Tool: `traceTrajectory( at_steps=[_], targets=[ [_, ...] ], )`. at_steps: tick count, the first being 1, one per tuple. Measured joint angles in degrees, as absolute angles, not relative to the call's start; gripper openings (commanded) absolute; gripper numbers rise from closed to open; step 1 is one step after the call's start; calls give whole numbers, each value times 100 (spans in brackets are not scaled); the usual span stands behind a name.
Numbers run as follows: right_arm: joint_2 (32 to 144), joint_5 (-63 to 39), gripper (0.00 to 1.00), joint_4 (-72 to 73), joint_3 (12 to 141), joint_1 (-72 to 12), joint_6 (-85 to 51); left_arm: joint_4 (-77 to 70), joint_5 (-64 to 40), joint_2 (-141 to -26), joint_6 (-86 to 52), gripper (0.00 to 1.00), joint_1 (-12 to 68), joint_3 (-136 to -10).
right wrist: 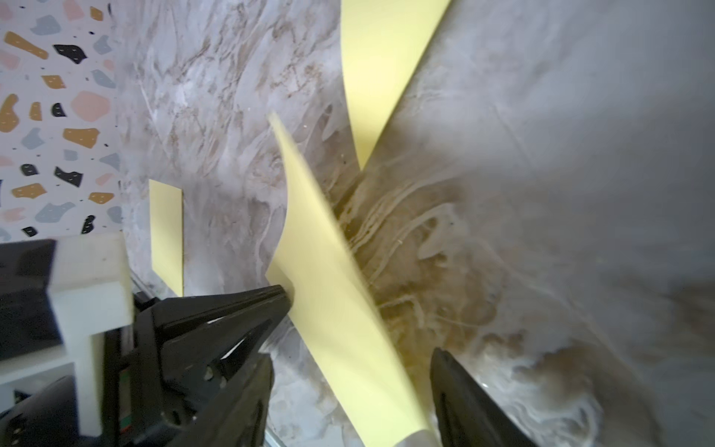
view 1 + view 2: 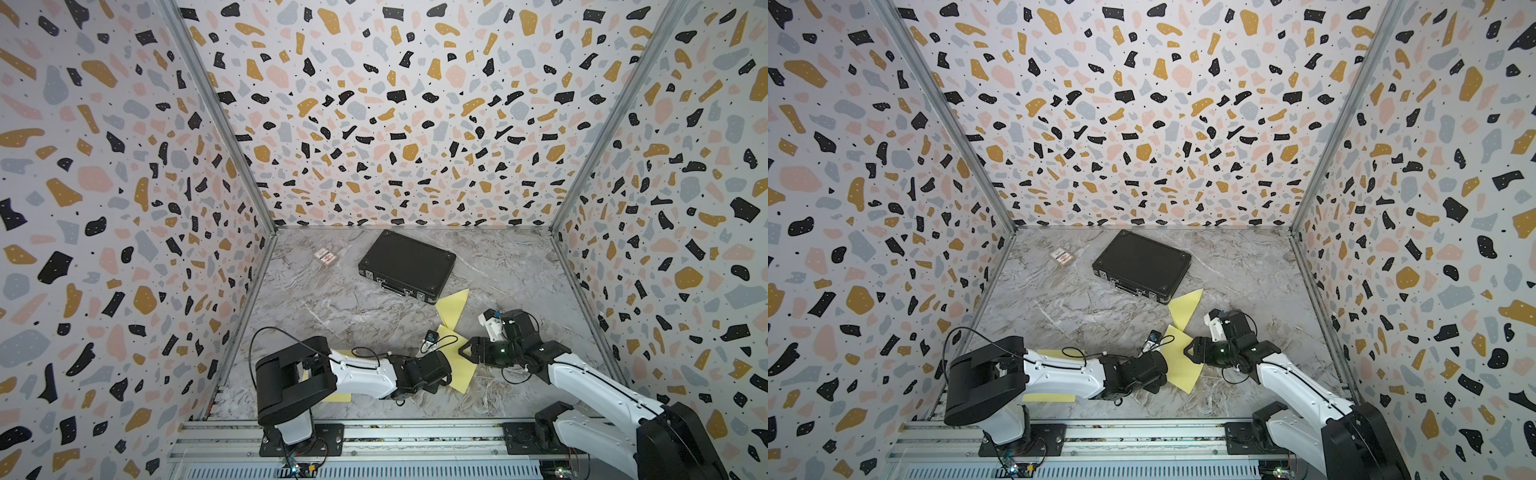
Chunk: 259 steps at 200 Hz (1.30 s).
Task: Fold the square paper diagonally
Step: Fold the paper at the center of the board.
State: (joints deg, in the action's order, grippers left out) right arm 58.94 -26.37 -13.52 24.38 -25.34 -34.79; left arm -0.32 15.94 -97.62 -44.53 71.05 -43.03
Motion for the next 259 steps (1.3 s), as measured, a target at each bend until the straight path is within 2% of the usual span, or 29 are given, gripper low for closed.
traceTrajectory(
  at_steps=[35,87,126,221,244,259],
  targets=[
    [5874,-2432,54,-1577,2436,-2532,-3413,-19,1603,-9769,-4453,13,7111,-4316],
    [5902,-2023,55,-1588,2436,-2517,-3402,-21,1627,-9773,-4453,13,7126,-4313],
    [6281,-1927,44,-1291,2438,-2488,-3450,-25,1667,-9780,-4453,13,7144,-4313],
    [6565,-1831,37,-823,2443,-2421,-3559,-27,1671,-9780,-4456,13,7148,-4313],
    [6589,-1774,25,-781,2443,-2405,-3568,-27,1675,-9780,-4456,13,7148,-4313],
    [6619,-1697,9,-788,2443,-2397,-3557,-27,1680,-9780,-4456,13,7150,-4313]
  ],
)
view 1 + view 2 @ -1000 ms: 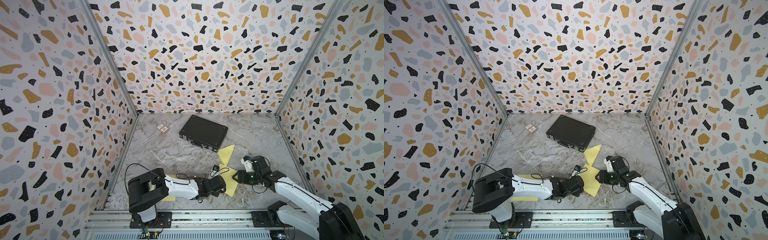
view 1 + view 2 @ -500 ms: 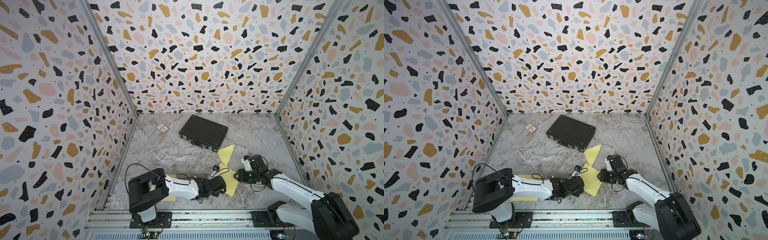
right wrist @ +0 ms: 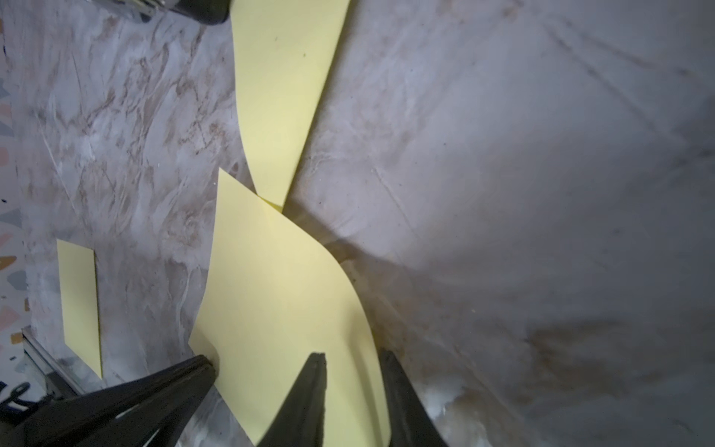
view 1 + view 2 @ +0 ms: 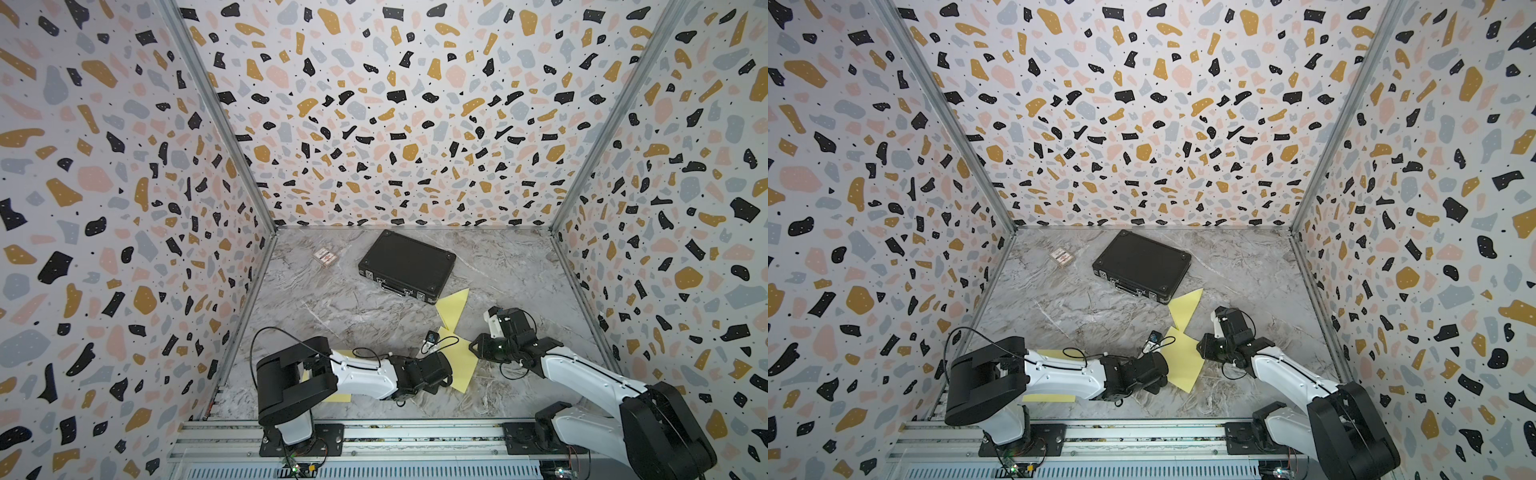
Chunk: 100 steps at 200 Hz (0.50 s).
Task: Fold the square paper diagonally
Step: Fold the paper at the center of the board.
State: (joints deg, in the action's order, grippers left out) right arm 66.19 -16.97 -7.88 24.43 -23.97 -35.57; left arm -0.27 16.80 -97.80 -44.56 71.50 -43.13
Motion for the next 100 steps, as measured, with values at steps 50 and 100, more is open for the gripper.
traceTrajectory(
  at_steps=[50,100],
  targets=[
    [6525,-1691,0,-978,2451,-2394,-3555,-51,1463,-9590,-4462,16,7146,-4303],
    [5651,-1437,0,-1651,2436,-2379,-3660,-5,366,-8755,-4589,15,7098,-3638]
  ],
)
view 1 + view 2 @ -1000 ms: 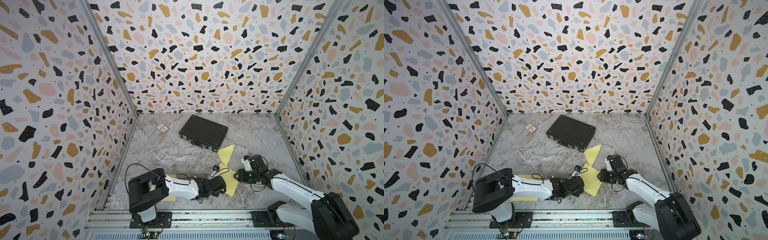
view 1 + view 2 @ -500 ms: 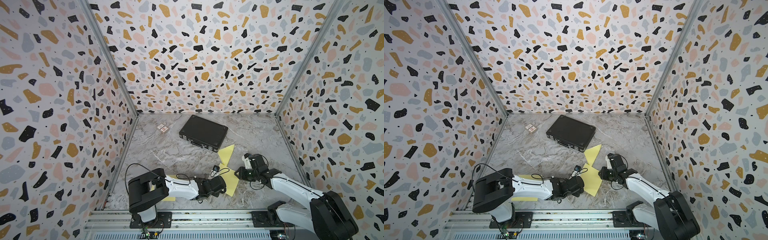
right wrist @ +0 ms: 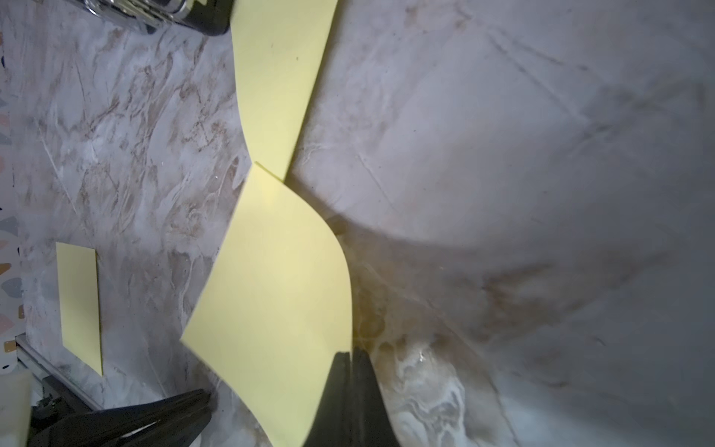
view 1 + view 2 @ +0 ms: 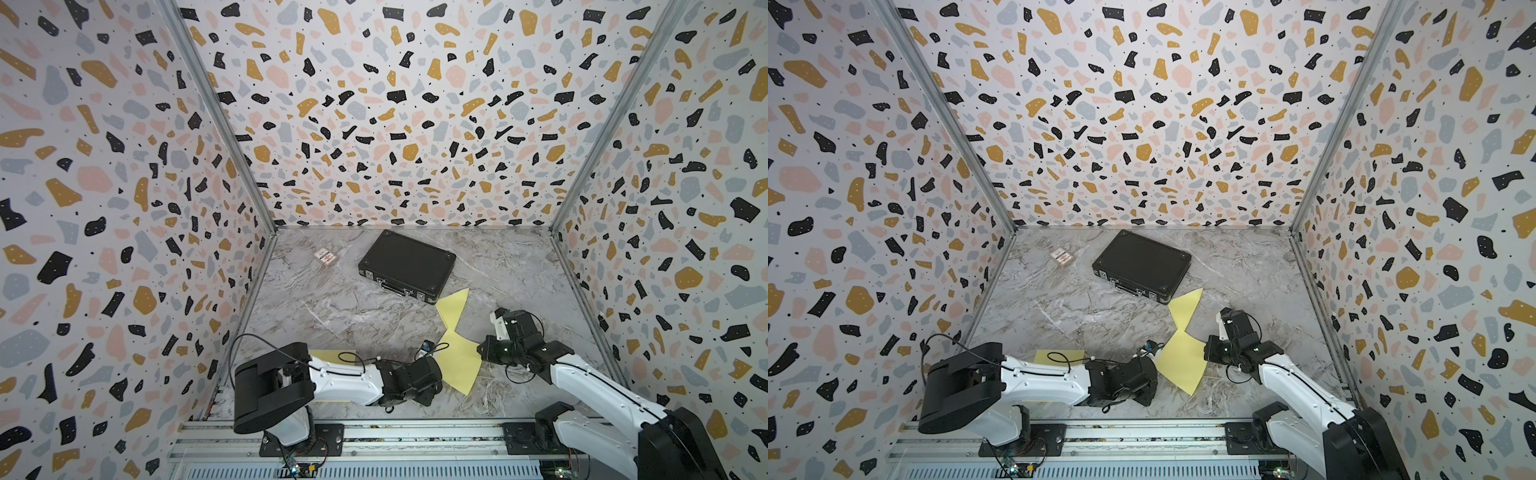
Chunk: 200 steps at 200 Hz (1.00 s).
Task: Fold the square paper diagonally
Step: Fold the paper at the center of the board.
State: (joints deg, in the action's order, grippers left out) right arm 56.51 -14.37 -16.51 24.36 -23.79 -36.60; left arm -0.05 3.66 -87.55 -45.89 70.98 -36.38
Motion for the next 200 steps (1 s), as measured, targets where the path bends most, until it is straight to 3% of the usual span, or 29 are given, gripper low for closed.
traceTrajectory(
  at_steps=[76,200],
  targets=[
    [5498,-1372,0,-1839,2062,-2379,-3964,-593,-550,-8392,-4862,9,6372,-3107],
    [5402,-1367,0,-1997,2062,-2379,-3962,-753,-711,-8932,-4602,6,6020,-3647]
  ],
)
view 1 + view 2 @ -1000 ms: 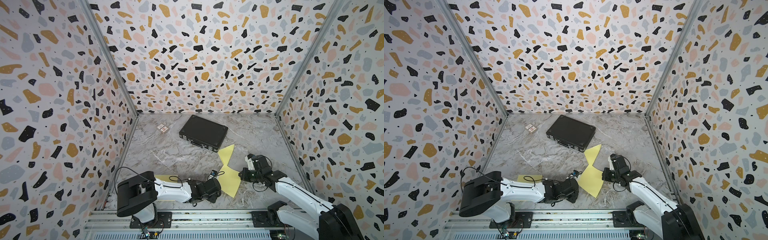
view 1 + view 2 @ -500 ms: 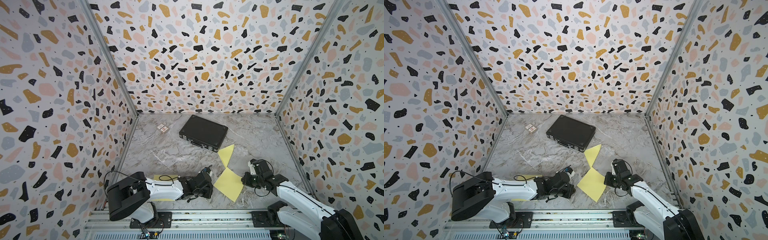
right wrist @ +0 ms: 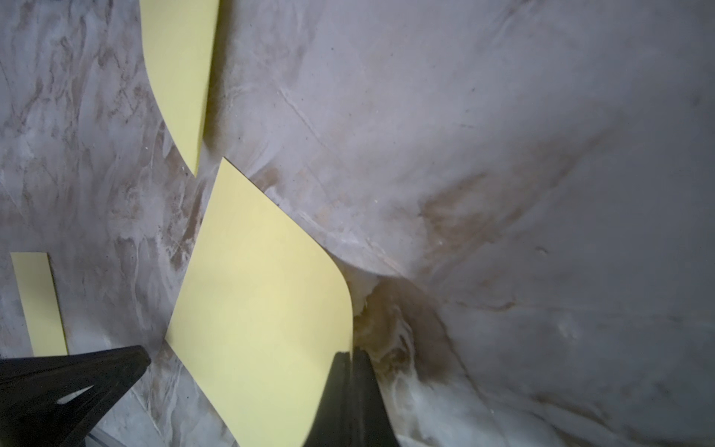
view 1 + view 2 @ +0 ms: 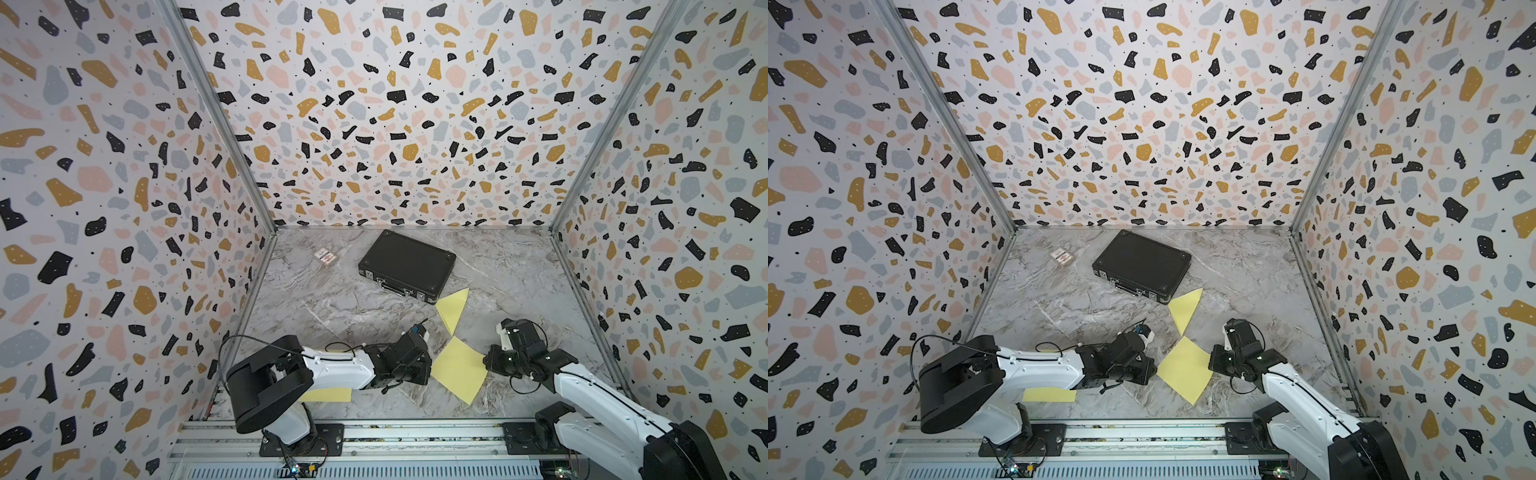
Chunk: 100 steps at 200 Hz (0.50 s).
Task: Fold the square paper diagonally
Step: Fold the paper at the center of the board.
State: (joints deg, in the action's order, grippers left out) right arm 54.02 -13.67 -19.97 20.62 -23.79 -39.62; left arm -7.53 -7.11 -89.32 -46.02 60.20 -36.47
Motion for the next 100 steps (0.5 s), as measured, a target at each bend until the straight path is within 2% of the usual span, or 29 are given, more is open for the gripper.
traceTrajectory(
  at_steps=[100],
  targets=[
    [5389,-1367,0,-2003,2062,-2379,-3962,-819,-838,-9120,-4558,5,6010,-3658]
  ],
)
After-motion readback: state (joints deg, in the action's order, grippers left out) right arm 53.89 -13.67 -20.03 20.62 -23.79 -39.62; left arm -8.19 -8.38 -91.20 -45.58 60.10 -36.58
